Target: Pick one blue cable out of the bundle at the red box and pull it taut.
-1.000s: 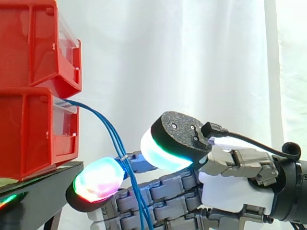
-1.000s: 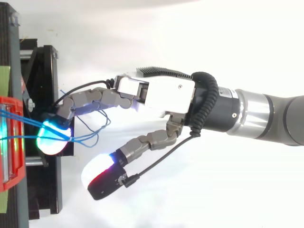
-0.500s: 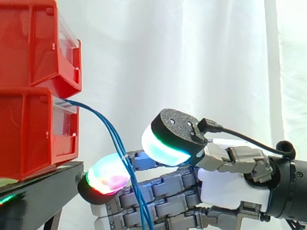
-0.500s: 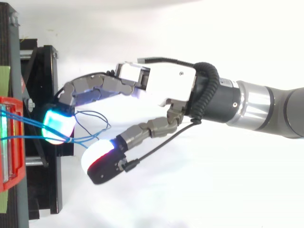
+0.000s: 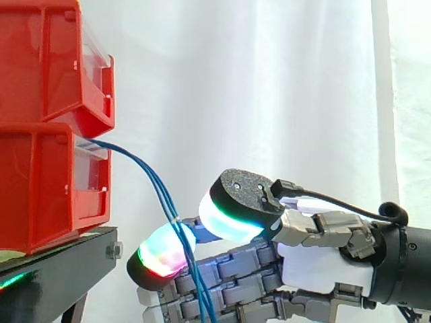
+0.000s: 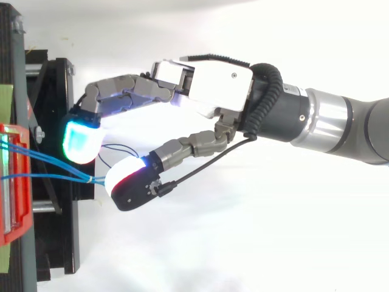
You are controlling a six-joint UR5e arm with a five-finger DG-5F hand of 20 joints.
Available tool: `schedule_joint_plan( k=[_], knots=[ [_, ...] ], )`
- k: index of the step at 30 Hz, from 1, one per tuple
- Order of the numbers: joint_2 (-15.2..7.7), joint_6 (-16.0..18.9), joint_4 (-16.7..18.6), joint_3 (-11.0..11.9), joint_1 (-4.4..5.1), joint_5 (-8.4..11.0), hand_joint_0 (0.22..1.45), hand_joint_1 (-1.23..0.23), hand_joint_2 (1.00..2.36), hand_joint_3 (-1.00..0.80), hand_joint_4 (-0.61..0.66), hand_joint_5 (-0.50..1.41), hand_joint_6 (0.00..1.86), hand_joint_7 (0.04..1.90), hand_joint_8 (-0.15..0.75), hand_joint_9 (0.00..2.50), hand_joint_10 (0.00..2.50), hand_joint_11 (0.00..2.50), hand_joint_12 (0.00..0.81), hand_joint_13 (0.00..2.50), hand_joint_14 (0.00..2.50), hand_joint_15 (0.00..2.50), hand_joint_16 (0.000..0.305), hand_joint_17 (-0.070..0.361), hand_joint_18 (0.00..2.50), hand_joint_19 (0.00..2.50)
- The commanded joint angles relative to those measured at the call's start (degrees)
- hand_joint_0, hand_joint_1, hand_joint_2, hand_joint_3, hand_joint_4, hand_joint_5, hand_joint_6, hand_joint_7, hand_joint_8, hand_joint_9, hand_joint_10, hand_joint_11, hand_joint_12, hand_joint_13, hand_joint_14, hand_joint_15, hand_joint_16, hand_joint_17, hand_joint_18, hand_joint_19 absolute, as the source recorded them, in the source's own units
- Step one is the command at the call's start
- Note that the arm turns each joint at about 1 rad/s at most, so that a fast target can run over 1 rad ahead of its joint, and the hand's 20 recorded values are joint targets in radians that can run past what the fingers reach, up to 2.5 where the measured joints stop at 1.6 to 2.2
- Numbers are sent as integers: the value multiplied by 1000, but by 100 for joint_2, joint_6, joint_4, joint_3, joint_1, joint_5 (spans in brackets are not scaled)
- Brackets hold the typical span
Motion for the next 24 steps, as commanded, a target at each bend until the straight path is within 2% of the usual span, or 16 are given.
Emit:
schedule_joint_plan(
  k=[1, 6, 11, 17, 24],
  knots=[
    [0, -51, 3, -4, 24, 19, 565, -748, 1000, -500, 203, -93, 501, 1138, 315, 563, 0, 71, 347, 566, 3, 112, 51, 115, 409, 178],
    [0, -227, 30, 4, 77, 28, 566, -769, 1001, -496, 176, -88, 513, 1160, 319, 577, 0, 80, 349, 575, 3, 116, 52, 116, 424, 177],
    [0, -429, 126, 4, 129, 54, 597, -801, 1005, -446, 111, -109, 622, 970, 318, 584, 1, 100, 347, 592, 4, 123, 52, 116, 443, 176],
    [0, -552, 197, 83, 191, 90, 568, -816, 1000, -500, 130, -122, 700, 812, 323, 600, 1, 142, 351, 602, 4, 143, 53, 118, 454, 188],
    [0, -561, 161, 154, 235, 116, 548, -818, 1000, -500, 146, -112, 728, 789, 339, 644, 3, 151, 358, 622, 4, 147, 53, 120, 475, 195]
  ],
)
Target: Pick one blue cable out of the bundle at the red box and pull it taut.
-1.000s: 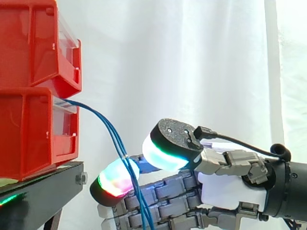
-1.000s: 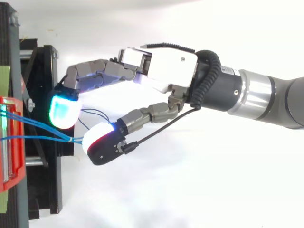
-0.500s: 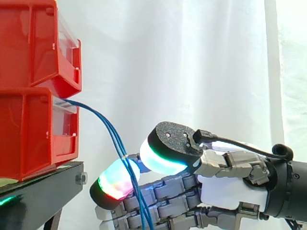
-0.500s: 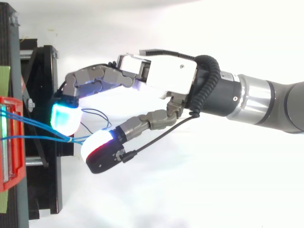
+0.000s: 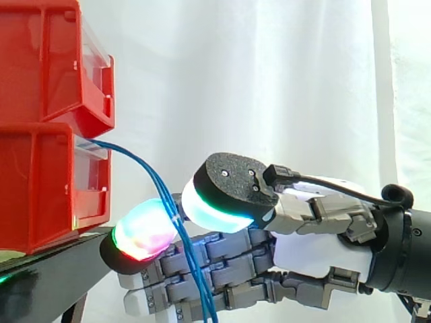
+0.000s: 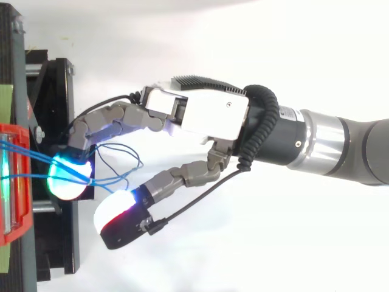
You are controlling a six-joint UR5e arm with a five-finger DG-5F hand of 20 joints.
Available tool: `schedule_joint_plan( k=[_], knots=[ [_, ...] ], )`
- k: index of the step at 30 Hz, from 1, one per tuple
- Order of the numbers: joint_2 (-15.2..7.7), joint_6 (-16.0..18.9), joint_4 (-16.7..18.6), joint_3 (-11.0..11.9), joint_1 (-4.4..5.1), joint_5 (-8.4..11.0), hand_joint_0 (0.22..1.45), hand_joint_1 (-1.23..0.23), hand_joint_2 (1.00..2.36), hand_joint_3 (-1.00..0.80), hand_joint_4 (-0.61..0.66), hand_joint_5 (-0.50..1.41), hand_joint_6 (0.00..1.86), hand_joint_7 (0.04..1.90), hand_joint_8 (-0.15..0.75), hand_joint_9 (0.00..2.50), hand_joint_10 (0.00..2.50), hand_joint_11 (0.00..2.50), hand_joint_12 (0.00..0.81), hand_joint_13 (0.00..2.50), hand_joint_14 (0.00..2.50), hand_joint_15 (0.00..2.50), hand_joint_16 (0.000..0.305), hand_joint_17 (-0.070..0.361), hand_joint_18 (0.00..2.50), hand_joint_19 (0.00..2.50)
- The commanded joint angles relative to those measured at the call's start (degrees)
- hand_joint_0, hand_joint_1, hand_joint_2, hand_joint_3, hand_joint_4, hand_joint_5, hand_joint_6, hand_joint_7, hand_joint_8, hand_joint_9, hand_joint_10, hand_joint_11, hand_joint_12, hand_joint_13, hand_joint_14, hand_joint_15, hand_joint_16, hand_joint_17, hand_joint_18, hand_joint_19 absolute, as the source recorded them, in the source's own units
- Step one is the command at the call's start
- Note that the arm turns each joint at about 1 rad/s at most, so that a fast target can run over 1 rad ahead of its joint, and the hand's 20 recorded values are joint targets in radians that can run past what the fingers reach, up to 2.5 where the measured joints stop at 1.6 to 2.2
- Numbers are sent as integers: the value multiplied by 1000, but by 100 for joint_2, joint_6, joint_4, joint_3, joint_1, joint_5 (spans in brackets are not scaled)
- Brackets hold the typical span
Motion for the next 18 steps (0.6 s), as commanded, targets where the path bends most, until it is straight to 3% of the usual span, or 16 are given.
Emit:
schedule_joint_plan(
  k=[1, 9, 18],
  knots=[
    [0, -4, 8, 21, 23, 22, 558, -812, 1000, -500, 148, -112, 738, 785, 339, 651, 2, 155, 355, 626, 4, 151, 53, 119, 480, 196],
    [0, 22, -1, 21, 41, 66, 581, -750, 1009, -397, 119, -123, 829, 707, 337, 673, 2, 179, 351, 634, 5, 163, 51, 115, 488, 205],
    [0, 48, -10, 21, -21, 40, 603, -722, 1018, -268, 66, -131, 911, 691, 343, 703, 3, 248, 353, 656, 5, 193, 51, 115, 502, 220]
  ],
)
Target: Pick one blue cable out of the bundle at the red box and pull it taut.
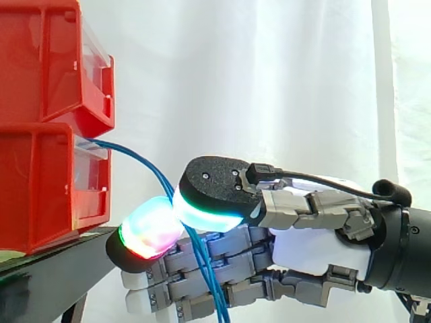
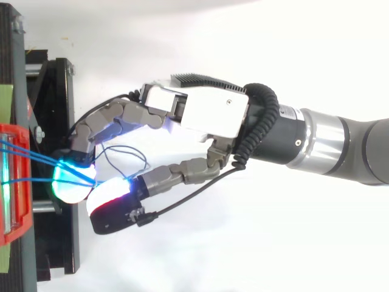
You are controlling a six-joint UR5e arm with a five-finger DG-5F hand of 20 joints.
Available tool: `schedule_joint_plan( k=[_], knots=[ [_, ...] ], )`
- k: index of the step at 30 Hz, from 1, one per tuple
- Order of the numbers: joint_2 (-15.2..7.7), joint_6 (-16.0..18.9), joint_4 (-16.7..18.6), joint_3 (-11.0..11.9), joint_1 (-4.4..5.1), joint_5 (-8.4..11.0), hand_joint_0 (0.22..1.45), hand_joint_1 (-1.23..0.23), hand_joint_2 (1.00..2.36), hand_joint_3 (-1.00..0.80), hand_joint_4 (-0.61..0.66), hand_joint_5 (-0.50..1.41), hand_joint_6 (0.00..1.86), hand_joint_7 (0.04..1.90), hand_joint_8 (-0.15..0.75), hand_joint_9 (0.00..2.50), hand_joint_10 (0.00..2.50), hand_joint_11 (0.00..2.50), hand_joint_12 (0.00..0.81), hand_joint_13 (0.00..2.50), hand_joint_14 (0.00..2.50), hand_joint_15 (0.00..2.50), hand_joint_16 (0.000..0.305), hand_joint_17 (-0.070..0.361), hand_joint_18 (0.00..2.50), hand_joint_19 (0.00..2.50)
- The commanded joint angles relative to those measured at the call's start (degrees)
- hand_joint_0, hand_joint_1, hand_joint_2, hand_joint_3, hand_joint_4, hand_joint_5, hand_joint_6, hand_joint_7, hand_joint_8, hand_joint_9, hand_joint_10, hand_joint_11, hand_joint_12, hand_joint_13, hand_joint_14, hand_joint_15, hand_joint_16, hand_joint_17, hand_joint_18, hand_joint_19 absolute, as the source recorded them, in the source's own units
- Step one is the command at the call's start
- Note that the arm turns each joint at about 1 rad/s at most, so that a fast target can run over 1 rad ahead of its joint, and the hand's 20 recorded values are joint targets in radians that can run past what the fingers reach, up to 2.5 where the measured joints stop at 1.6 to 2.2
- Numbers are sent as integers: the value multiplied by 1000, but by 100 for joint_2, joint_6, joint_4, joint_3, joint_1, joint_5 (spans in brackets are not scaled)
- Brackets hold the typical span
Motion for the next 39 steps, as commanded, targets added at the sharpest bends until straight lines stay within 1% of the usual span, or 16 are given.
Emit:
schedule_joint_plan(
  k=[1, 4, 8, 11, 14, 18, 24, 29, 33, 39],
  knots=[
    [0, 6, -10, -8, -13, -3, 604, -731, 1018, -261, 55, -132, 922, 676, 342, 708, 3, 262, 355, 663, 6, 204, 51, 115, 506, 221],
    [0, 6, -10, 0, -13, -3, 613, -752, 1018, -262, 42, -133, 931, 670, 343, 716, 3, 274, 352, 669, 6, 205, 51, 115, 521, 219],
    [0, 41, -27, 0, -48, -11, 618, -764, 1019, -257, 33, -131, 944, 651, 344, 718, 3, 291, 354, 684, 6, 218, 51, 115, 536, 227],
    [0, 59, -45, -8, -57, -20, 620, -765, 1019, -256, 29, -130, 945, 651, 346, 727, 3, 296, 355, 691, 6, 219, 51, 115, 542, 225],
    [0, 103, -98, 0, -83, -29, 628, -771, 1019, -257, 22, -130, 947, 655, 347, 735, 4, 304, 355, 700, 8, 227, 51, 115, 552, 223],
    [0, 173, -291, -8, -127, -117, 631, -773, 1019, -259, 18, -129, 947, 667, 348, 748, 5, 311, 352, 710, 7, 233, 51, 115, 563, 231],
    [0, 287, -563, -8, -162, -196, 636, -772, 1018, -264, 17, -129, 949, 682, 359, 812, 5, 457, 354, 720, 7, 242, 51, 115, 572, 238],
    [0, 472, -853, 0, -206, -266, 635, -756, 1018, -280, 24, -131, 952, 665, 373, 923, 6, 699, 356, 728, 8, 262, 51, 115, 575, 234],
    [9, 560, -1038, 0, -215, -345, 632, -748, 1017, -286, 26, -133, 953, 653, 378, 960, 2, 760, 357, 734, 8, 267, 51, 115, 575, 237],
    [9, 569, -1038, 0, -224, -345, 633, -745, 1017, -290, 28, -134, 953, 657, 378, 984, 4, 808, 360, 742, 8, 278, 51, 115, 576, 244]
  ],
)
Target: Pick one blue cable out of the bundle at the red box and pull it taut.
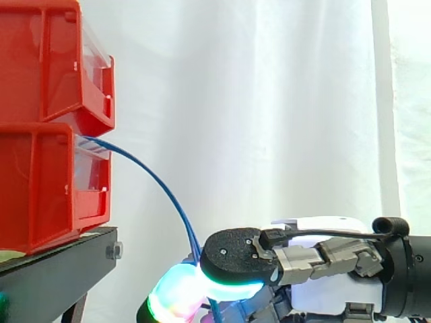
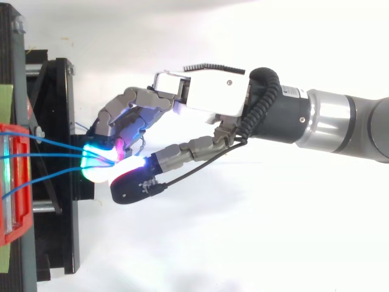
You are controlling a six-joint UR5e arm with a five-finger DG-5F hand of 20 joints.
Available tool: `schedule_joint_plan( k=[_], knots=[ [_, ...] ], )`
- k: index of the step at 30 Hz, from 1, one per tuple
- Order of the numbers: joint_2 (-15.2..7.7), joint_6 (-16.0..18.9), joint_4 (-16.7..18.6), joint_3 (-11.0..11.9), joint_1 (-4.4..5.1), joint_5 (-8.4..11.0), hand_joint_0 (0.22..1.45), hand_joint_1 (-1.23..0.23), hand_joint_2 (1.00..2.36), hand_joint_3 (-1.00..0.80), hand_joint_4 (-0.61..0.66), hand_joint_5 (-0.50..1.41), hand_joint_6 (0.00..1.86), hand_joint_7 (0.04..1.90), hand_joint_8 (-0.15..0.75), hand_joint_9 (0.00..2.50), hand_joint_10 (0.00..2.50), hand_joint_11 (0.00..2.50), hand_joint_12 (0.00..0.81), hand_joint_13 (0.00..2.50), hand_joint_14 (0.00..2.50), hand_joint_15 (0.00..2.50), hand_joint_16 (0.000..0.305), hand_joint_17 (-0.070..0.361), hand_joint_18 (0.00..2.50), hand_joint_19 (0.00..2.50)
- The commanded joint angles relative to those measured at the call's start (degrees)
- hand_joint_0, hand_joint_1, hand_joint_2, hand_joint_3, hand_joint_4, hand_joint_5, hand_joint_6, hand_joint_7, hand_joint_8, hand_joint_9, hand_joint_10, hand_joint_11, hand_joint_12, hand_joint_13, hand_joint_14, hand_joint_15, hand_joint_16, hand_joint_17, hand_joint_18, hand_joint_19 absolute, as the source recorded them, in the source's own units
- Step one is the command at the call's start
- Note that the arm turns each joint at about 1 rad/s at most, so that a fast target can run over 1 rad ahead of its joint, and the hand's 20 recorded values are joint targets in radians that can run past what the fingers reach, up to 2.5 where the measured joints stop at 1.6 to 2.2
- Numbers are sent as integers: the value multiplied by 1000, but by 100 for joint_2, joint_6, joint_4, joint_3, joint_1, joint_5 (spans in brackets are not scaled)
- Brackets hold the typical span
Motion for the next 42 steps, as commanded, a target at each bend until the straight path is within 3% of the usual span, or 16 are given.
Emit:
schedule_joint_plan(
  k=[1, 11, 15, 17, 26, 34, 42],
  knots=[
    [1, 14, -13, 2, -10, -5, 634, -743, 1017, -293, 27, -134, 953, 657, 378, 991, 3, 835, 360, 744, 10, 278, 51, 115, 577, 244],
    [159, -4, -197, 2, -19, -32, 632, -722, 1016, -308, 30, -140, 956, 648, 372, 1052, 1, 1034, 362, 809, 10, 353, 50, 114, 581, 243],
    [335, -21, -601, 2, -19, -40, 635, -717, 1016, -316, 31, -142, 957, 641, 363, 1067, 85, 1093, 363, 860, 12, 423, 50, 113, 607, 255],
    [370, -21, -672, 2, -19, -40, 637, -715, 1016, -316, 29, -143, 958, 636, 360, 1077, 268, 1080, 364, 889, 15, 477, 50, 113, 622, 269],
    [696, -30, -1454, 2, -19, -23, 676, -788, 1015, -355, -23, -142, 956, 605, 347, 1070, 347, 1069, 364, 921, 14, 507, 51, 115, 677, 288],
    [845, -21, -1647, 2, -19, -5, 734, -878, 1000, -496, -98, -144, 957, 625, 346, 1068, 337, 1067, 357, 963, 17, 524, 50, 113, 735, 287],
    [845, -12, -1656, 11, -19, -5, 593, -822, 1000, -500, 47, -135, 949, 609, 354, 1082, 293, 1092, 367, 950, 16, 537, 51, 116, 715, 327]
  ],
)
